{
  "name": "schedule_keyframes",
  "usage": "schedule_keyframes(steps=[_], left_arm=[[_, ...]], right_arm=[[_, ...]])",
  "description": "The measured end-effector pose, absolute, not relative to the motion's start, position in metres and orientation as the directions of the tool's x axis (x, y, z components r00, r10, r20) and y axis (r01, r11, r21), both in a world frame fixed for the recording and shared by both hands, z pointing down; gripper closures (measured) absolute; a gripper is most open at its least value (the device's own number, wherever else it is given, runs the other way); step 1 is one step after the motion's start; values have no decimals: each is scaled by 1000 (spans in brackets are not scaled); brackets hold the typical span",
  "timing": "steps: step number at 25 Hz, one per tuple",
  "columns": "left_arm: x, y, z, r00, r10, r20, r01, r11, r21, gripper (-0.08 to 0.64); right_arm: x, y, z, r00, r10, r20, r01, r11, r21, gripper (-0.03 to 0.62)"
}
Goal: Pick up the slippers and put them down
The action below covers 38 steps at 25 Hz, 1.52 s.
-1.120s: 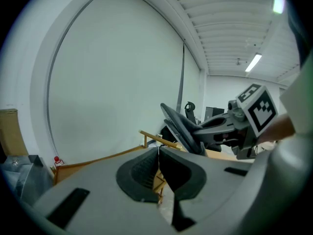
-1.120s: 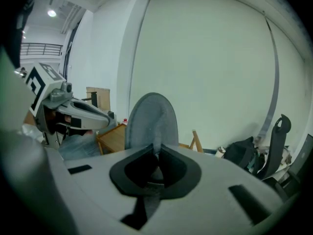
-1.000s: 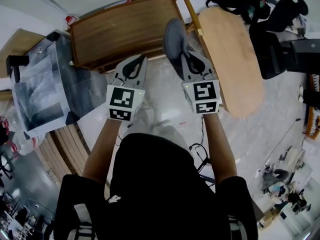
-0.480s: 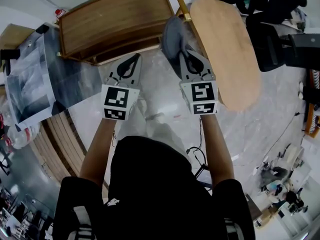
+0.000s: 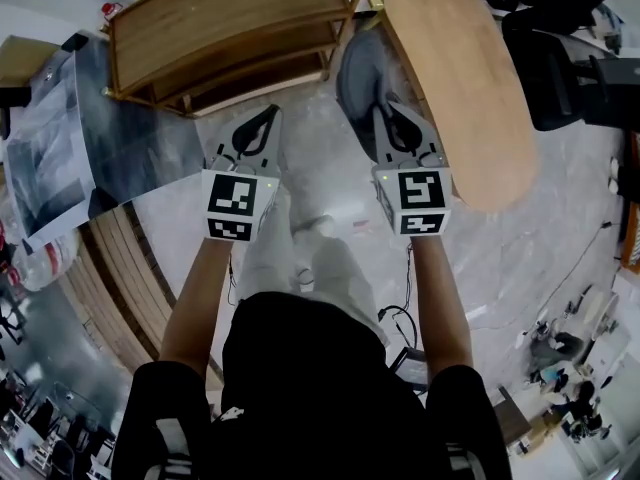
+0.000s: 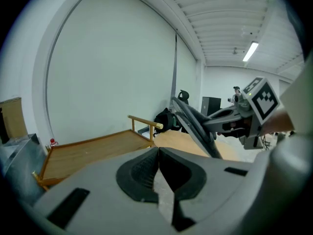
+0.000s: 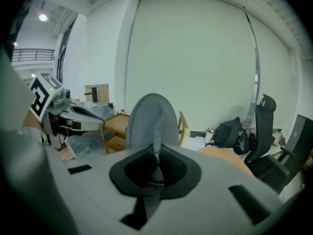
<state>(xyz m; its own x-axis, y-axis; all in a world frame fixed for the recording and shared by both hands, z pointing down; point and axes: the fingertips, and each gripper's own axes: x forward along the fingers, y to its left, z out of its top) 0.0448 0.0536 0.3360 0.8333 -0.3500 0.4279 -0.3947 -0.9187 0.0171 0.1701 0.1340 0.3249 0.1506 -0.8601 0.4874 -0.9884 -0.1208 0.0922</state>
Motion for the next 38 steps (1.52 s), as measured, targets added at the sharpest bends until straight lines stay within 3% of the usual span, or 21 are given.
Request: schedule_keyframes(steps=[14, 24, 38], left_arm=[[57, 30, 465, 833, -327, 446, -355, -935, -23, 554], [64, 2, 590, 836, -290, 466, -356, -933, 58, 554], [85, -23, 712, 865, -263, 428, -330, -940, 88, 554]], right_arm=[[180, 126, 461, 153, -846, 511, -988, -127, 85, 583], [177, 109, 598, 138, -807, 575, -990, -126, 61, 582], [192, 72, 712, 143, -849, 508, -990, -119, 80, 581]])
